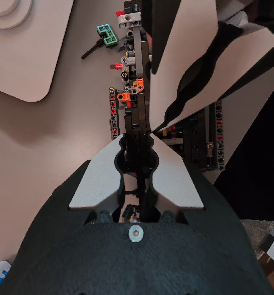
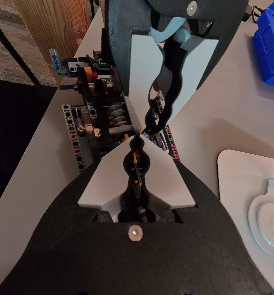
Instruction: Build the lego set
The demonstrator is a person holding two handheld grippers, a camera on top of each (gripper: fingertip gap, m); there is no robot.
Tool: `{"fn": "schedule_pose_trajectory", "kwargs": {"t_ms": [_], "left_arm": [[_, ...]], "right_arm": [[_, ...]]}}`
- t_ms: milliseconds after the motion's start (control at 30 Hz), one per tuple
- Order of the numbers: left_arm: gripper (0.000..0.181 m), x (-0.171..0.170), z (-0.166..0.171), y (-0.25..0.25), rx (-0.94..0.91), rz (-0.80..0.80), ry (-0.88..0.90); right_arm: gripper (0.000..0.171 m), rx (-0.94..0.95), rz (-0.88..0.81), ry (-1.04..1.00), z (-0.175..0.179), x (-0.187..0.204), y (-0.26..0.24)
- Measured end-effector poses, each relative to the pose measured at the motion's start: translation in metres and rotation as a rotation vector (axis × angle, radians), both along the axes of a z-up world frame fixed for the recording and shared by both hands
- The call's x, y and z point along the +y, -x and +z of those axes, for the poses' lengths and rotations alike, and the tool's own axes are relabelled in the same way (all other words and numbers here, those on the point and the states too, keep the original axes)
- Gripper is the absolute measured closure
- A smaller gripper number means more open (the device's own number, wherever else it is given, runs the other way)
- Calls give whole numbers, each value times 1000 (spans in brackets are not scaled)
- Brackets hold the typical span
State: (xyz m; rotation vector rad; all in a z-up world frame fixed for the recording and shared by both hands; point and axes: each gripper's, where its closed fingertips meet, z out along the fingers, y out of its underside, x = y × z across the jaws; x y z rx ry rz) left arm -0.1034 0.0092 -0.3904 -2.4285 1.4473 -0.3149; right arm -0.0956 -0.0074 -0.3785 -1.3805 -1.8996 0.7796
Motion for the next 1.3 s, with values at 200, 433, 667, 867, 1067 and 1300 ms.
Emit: {"fn": "schedule_pose_trajectory", "kwargs": {"t_ms": [200, 433, 667, 867, 1067, 1300], "left_arm": [[157, 0, 0, -3, -5, -29, 0], [159, 0, 1, -4, 24, -97, -30], [160, 0, 0, -5, 18, -101, -25], [160, 1, 1, -5, 22, -113, -41], [159, -1, 1, -9, -40, -101, -24], [159, -1, 1, -8, -30, -95, -10]], "right_arm": [[171, -2, 10, 9, 0, 0, -2], [171, -4, 20, -7, -1, -1, -3], [171, -1, 21, -6, -1, 1, -3], [171, -3, 26, -11, 0, 0, -3], [165, -20, 28, 17, 8, 7, -14], [160, -74, 20, -10, 1, 7, -10]]}}
